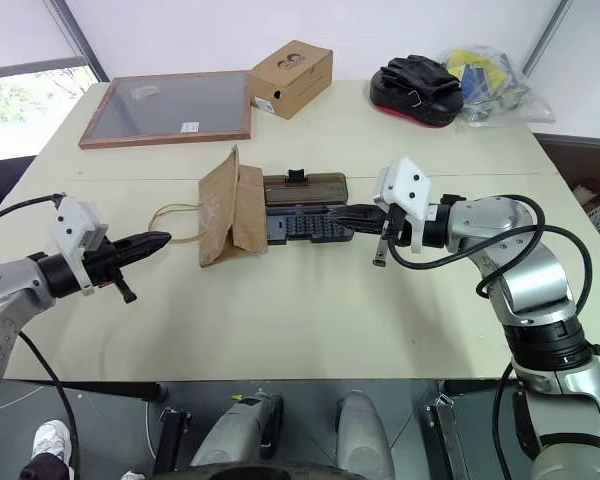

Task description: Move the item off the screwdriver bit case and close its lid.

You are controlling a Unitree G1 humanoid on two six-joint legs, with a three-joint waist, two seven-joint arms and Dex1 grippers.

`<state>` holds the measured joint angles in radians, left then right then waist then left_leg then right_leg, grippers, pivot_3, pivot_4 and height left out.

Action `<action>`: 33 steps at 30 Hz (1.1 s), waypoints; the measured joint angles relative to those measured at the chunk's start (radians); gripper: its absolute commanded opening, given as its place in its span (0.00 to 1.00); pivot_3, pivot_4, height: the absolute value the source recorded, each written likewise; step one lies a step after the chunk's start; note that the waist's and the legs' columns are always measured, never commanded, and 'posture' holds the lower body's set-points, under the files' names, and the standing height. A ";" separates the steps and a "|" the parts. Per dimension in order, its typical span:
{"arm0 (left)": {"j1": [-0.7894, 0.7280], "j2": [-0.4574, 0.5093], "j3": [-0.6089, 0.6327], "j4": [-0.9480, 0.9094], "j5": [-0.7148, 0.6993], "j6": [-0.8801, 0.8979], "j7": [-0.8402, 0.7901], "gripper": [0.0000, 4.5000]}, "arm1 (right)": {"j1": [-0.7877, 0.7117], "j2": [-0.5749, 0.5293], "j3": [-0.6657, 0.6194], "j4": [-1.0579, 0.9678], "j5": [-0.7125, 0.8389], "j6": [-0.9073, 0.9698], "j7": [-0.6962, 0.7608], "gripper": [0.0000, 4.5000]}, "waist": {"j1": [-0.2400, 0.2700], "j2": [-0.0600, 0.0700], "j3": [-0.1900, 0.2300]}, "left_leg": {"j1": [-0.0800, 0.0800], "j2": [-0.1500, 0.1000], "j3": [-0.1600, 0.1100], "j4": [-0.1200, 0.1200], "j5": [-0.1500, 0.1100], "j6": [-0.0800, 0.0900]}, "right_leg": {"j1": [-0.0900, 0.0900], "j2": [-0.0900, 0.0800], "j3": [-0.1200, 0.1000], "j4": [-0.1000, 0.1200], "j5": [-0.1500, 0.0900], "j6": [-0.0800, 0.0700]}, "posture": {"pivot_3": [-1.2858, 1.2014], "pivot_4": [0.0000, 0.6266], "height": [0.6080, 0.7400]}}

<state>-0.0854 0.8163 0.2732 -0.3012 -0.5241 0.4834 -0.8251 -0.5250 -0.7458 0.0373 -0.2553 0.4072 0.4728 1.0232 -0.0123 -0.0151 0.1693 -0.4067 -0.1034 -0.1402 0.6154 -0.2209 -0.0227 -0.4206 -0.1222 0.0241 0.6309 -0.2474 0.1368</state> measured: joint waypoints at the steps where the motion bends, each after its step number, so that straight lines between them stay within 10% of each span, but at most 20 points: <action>1: 0.000 0.000 0.000 0.000 0.000 0.000 0.000 0.00 | 0.000 0.000 0.000 0.000 0.000 0.000 0.000 0.01 | 0.000 0.000 0.000 | 0.000 0.000 0.000 0.000 0.000 0.000 | 0.000 0.000 0.000 0.000 0.000 0.000 | 0.52 0.24 1.00; 33: -0.008 -0.024 0.015 0.006 -0.007 0.012 0.027 0.00 | 0.009 0.123 0.031 -0.059 0.011 0.031 -0.088 0.01 | 0.000 0.000 0.000 | 0.000 0.000 0.000 0.000 0.000 0.000 | -0.001 0.000 0.000 0.000 0.000 0.000 | 0.52 0.24 1.00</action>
<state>-0.0935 0.7924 0.2885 -0.2947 -0.5313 0.4958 -0.7980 -0.5164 -0.6230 0.0679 -0.3144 0.4185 0.5034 0.9354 -0.0127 -0.0152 0.1695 -0.4069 -0.1033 -0.1401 0.6153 -0.2209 -0.0227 -0.4213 -0.1222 0.0242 0.6310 -0.2472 0.1365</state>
